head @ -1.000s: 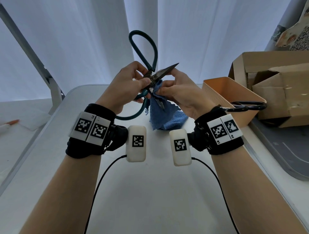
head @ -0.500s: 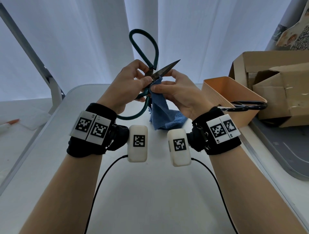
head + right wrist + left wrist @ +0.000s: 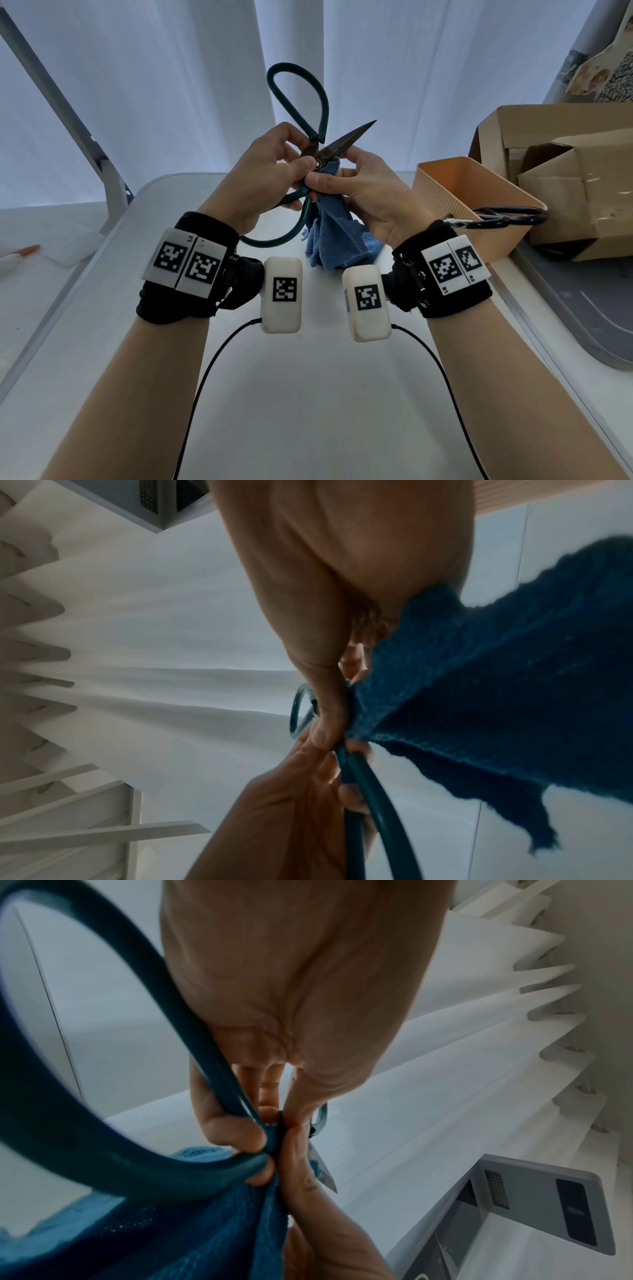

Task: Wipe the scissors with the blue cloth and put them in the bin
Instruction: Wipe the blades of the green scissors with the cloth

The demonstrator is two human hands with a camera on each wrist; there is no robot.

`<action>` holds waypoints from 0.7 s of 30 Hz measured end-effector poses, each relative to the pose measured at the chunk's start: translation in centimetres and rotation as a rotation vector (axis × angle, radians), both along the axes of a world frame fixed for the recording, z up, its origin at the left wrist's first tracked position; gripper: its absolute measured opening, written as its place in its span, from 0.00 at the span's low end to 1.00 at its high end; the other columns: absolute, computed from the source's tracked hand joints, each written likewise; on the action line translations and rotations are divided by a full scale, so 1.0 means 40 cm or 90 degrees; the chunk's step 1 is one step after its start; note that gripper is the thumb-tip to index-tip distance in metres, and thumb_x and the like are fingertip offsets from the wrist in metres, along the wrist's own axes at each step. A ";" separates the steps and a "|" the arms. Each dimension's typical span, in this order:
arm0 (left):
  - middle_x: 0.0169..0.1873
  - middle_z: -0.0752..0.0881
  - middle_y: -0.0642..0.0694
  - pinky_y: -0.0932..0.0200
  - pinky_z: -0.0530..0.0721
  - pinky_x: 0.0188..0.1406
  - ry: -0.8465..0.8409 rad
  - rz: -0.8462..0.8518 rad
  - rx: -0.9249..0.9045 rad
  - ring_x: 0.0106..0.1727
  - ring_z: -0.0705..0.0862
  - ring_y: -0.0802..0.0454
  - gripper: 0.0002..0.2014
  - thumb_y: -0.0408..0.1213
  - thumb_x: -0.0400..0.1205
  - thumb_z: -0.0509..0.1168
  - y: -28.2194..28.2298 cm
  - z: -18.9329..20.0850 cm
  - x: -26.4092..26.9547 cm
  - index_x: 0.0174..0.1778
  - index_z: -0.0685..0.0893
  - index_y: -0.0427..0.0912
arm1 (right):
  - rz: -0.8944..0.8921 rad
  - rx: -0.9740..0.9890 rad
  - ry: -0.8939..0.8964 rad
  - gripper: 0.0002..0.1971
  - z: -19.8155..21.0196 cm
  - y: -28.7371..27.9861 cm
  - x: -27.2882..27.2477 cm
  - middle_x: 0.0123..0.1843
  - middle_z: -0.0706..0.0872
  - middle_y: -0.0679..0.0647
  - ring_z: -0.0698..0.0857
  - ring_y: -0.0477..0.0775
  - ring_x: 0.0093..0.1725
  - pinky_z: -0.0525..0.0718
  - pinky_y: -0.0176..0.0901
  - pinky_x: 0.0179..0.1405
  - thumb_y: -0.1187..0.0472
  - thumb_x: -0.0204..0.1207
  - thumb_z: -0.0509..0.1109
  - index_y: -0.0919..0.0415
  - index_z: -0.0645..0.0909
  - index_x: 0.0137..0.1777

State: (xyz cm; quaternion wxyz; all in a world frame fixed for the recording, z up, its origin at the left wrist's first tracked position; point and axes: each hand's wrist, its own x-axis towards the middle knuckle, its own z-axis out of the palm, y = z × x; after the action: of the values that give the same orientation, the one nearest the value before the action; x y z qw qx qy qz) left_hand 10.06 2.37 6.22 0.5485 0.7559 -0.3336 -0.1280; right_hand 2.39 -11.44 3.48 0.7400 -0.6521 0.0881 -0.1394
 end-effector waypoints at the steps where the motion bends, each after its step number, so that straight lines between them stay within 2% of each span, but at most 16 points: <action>1: 0.43 0.82 0.45 0.60 0.84 0.27 0.002 -0.003 0.000 0.33 0.88 0.53 0.07 0.33 0.87 0.64 0.002 0.001 0.000 0.59 0.78 0.37 | 0.002 0.000 -0.003 0.23 -0.002 0.000 0.002 0.55 0.88 0.76 0.89 0.65 0.49 0.88 0.57 0.61 0.71 0.72 0.79 0.71 0.79 0.67; 4: 0.43 0.82 0.44 0.59 0.85 0.27 -0.006 -0.011 0.010 0.34 0.89 0.53 0.08 0.32 0.87 0.64 0.008 0.003 0.002 0.61 0.77 0.36 | 0.012 -0.005 -0.011 0.18 -0.003 -0.002 0.001 0.50 0.88 0.71 0.88 0.63 0.47 0.89 0.55 0.59 0.72 0.76 0.75 0.73 0.80 0.65; 7: 0.44 0.83 0.42 0.58 0.86 0.28 -0.018 -0.012 0.027 0.34 0.90 0.53 0.10 0.32 0.87 0.64 0.014 0.005 0.006 0.62 0.76 0.35 | 0.013 -0.020 -0.003 0.17 -0.001 -0.006 -0.001 0.52 0.89 0.68 0.90 0.60 0.49 0.89 0.51 0.57 0.75 0.77 0.72 0.74 0.80 0.66; 12: 0.47 0.85 0.42 0.59 0.85 0.28 -0.009 -0.013 0.038 0.35 0.90 0.52 0.10 0.33 0.87 0.65 0.015 0.003 0.008 0.61 0.78 0.35 | 0.005 -0.042 0.014 0.19 0.001 -0.002 -0.003 0.56 0.89 0.74 0.90 0.67 0.52 0.87 0.61 0.63 0.73 0.74 0.77 0.75 0.81 0.64; 15: 0.46 0.88 0.43 0.60 0.84 0.28 0.023 -0.019 0.038 0.38 0.91 0.51 0.09 0.33 0.87 0.64 0.016 0.004 0.008 0.62 0.79 0.34 | -0.016 -0.037 0.026 0.24 0.002 0.000 0.000 0.58 0.88 0.74 0.90 0.71 0.56 0.86 0.64 0.64 0.67 0.69 0.82 0.71 0.81 0.63; 17: 0.45 0.90 0.43 0.61 0.84 0.28 0.034 -0.013 0.036 0.38 0.91 0.51 0.09 0.34 0.88 0.63 0.017 0.005 0.008 0.62 0.79 0.34 | -0.036 -0.033 0.035 0.26 0.003 -0.002 0.000 0.57 0.89 0.71 0.91 0.67 0.56 0.88 0.58 0.62 0.63 0.69 0.84 0.70 0.80 0.64; 19: 0.47 0.90 0.41 0.62 0.84 0.27 0.042 0.005 0.030 0.37 0.91 0.53 0.10 0.34 0.88 0.63 0.018 0.005 0.011 0.62 0.79 0.33 | -0.056 -0.012 0.033 0.23 0.005 -0.008 0.000 0.51 0.91 0.64 0.92 0.58 0.48 0.91 0.48 0.52 0.63 0.72 0.82 0.71 0.80 0.63; 21: 0.49 0.90 0.39 0.63 0.84 0.26 0.048 0.022 0.028 0.35 0.90 0.54 0.09 0.33 0.88 0.64 0.018 0.002 0.015 0.61 0.79 0.34 | -0.075 0.011 0.020 0.18 0.008 -0.015 -0.002 0.45 0.91 0.59 0.91 0.52 0.42 0.89 0.40 0.42 0.64 0.74 0.79 0.70 0.81 0.61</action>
State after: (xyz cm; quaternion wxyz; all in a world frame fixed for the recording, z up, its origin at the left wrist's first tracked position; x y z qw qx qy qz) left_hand 10.67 3.10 6.30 0.5459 0.7682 -0.2968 -0.1541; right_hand 2.29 -12.03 3.82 0.7346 -0.6415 0.1394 -0.1718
